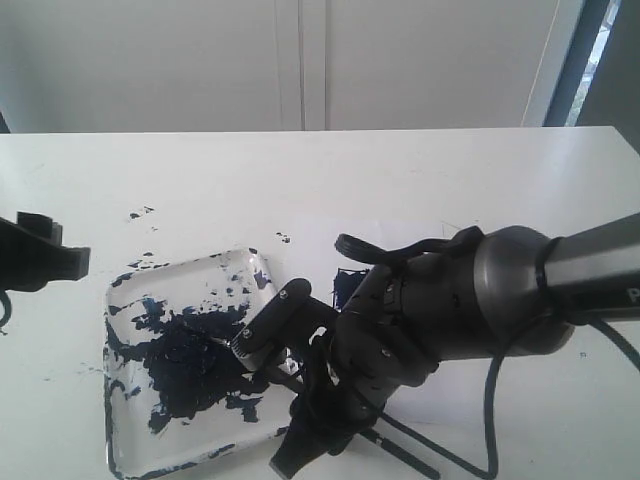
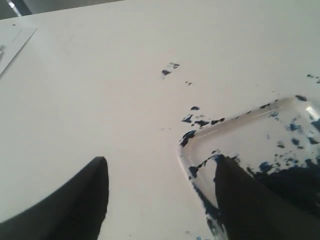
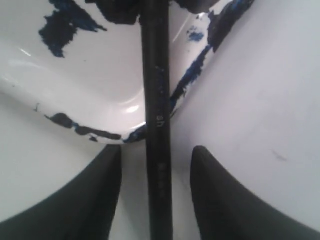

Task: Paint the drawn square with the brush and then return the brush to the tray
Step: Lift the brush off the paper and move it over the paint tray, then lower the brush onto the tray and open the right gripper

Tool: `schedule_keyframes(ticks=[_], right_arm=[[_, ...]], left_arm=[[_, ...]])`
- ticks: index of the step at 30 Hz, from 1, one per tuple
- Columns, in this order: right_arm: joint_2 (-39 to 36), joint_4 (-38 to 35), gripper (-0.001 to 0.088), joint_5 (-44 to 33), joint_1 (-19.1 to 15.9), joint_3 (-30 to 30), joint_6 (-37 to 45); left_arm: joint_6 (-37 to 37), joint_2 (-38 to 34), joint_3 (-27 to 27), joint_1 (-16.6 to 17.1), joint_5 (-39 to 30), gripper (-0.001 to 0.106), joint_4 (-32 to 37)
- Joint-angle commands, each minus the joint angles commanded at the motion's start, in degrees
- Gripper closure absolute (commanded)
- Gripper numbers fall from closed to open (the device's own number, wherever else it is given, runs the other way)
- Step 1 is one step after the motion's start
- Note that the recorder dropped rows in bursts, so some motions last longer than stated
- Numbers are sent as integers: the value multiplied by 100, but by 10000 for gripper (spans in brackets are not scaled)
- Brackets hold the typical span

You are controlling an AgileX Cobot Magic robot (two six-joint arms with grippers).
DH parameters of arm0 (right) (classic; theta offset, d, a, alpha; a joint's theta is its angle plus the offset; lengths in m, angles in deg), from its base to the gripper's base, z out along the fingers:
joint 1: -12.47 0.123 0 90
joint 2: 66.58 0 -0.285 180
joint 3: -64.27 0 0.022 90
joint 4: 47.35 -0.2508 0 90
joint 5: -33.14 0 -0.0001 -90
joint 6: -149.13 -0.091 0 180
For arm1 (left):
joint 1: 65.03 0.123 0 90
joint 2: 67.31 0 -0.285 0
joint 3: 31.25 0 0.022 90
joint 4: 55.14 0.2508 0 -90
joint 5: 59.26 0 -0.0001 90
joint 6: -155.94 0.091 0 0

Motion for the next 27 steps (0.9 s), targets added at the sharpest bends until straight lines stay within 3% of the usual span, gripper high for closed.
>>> schedule_keyframes(ticks=[7,13,15,22,27], right_arm=[[774,13,334,141,0,0,-94],[1437,11,351,229,0,0,-94],[1630,20,397,279,0,0,-70],[2423,20,867,358,0,0,-43],[2822,20,868,358,0,0,-137]], left_arm=[[131,259,0,0,-375,735,-158],[131,484,0,0,-672,1037,-292],[166,567,-23,0,-748,1053,-337],[118,1082,-297,0,-887,1053,-390],[5,1470,-545,0,-962,1053,-428]])
